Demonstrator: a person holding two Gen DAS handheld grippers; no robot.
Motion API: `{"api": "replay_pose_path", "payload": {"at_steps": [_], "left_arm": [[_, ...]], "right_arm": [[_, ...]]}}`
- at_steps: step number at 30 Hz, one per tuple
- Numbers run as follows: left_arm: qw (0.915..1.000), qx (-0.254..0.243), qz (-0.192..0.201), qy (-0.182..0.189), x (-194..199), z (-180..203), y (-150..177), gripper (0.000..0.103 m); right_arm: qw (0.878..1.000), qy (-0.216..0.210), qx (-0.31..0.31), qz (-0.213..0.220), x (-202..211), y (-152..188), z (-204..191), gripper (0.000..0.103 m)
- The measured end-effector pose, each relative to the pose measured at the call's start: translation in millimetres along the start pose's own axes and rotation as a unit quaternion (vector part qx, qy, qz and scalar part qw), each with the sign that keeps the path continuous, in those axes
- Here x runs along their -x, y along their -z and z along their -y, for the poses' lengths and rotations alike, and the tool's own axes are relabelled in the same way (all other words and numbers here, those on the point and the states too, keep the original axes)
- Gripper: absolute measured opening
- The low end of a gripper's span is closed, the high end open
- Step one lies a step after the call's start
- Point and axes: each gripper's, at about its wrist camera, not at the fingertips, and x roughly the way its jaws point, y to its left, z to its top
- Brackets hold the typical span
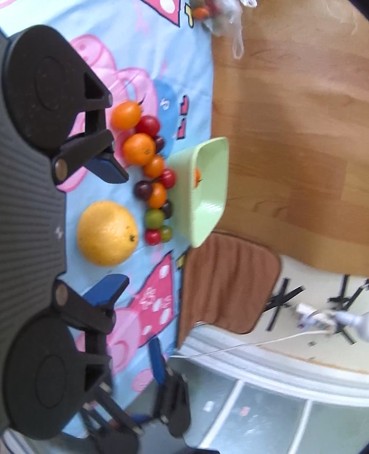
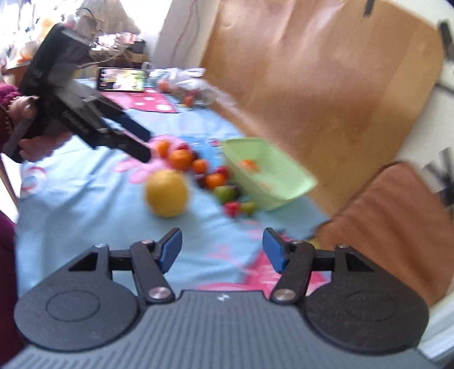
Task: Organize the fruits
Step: 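Bring both tools to the large yellow citrus from opposite sides, then clamp the yellow citrus between both tools and lift it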
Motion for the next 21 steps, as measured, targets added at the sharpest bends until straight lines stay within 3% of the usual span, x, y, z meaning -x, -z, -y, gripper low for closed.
{"api": "replay_pose_path", "payload": {"at_steps": [3,7,9,11,13,16,21], "left_arm": [[0.9997,-0.021,-0.011,-0.003,-3,7,3,0.072],[0.9993,-0.024,-0.030,-0.005,-16,10,3,0.072],[0.9986,-0.024,-0.046,-0.012,-26,8,5,0.065],[0.9982,-0.009,-0.058,0.007,-34,3,7,0.061],[0.9985,0.001,-0.054,0.007,-35,0,4,0.060],[0.9986,0.004,-0.052,0.006,-35,-1,-9,0.059],[0.9987,-0.048,0.001,-0.016,-34,8,-71,0.059]], "right_arm": [[0.999,-0.039,-0.015,0.013,-30,3,-19,0.064],[0.998,-0.054,-0.042,0.015,-59,-8,-20,0.064],[0.998,-0.053,-0.031,0.013,-71,-13,-23,0.064],[0.998,-0.058,-0.025,0.008,-80,-16,-25,0.065],[0.998,-0.057,-0.029,0.006,-85,-17,-24,0.069],[0.997,-0.056,-0.061,0.002,-89,-21,-13,0.062],[0.997,-0.022,-0.067,0.027,-79,-59,19,0.061]]}}
